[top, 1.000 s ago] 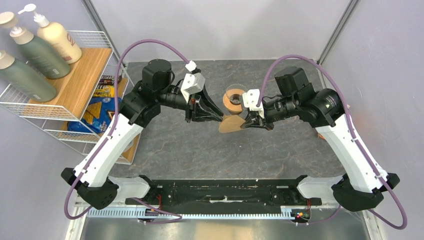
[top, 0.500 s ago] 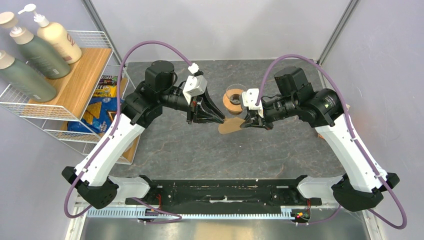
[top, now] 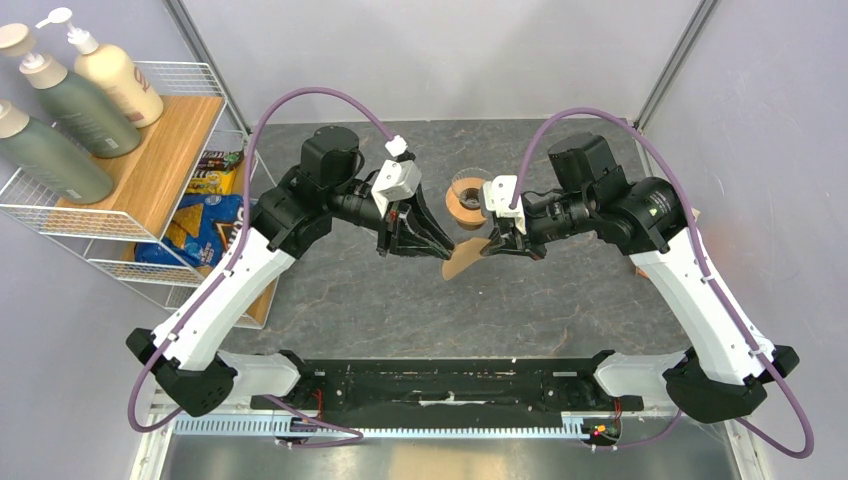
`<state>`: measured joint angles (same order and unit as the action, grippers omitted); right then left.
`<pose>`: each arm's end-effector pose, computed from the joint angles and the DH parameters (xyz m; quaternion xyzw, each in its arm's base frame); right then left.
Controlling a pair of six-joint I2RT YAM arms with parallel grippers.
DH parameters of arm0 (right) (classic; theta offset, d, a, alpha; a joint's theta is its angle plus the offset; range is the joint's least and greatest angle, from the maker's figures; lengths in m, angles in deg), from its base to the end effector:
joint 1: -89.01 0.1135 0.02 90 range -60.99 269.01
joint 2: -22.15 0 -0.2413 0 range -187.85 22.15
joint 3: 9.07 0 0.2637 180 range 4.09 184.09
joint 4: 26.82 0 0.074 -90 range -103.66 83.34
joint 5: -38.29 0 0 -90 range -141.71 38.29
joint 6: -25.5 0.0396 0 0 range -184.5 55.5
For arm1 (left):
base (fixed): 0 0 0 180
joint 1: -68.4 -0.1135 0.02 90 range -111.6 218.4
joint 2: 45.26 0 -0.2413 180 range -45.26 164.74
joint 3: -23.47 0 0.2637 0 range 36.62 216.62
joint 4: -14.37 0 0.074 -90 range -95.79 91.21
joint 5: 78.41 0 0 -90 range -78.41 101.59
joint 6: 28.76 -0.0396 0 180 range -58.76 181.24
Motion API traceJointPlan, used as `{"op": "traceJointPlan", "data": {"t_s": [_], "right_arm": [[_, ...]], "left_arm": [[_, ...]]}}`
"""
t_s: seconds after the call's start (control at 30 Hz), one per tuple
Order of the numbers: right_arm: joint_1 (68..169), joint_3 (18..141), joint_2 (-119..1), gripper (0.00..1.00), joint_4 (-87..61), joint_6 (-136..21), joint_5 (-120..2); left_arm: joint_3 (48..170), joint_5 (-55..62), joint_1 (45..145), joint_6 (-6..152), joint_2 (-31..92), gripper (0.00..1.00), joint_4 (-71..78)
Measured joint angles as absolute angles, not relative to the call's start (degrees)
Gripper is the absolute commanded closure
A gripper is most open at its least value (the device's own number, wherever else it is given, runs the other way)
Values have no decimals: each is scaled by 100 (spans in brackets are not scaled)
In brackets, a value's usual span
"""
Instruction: Place the coffee filter in the dripper
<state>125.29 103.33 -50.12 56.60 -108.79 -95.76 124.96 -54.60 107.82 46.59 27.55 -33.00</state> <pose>0.1632 0.1540 0.4430 -0.6637 0.5531 0.3178 0.3906 0.1819 -0.1964 0.4417 0.5929 0.4617 -0.5381 0.3818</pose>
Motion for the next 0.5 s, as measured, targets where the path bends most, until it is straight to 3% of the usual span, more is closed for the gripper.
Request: {"op": "traceJointPlan", "data": {"t_s": [0.5], "right_arm": [[12529, 10267, -5012, 100, 5373, -10492, -9502]], "left_arm": [[12391, -5469, 10967, 4733, 2788, 65, -3119]]}}
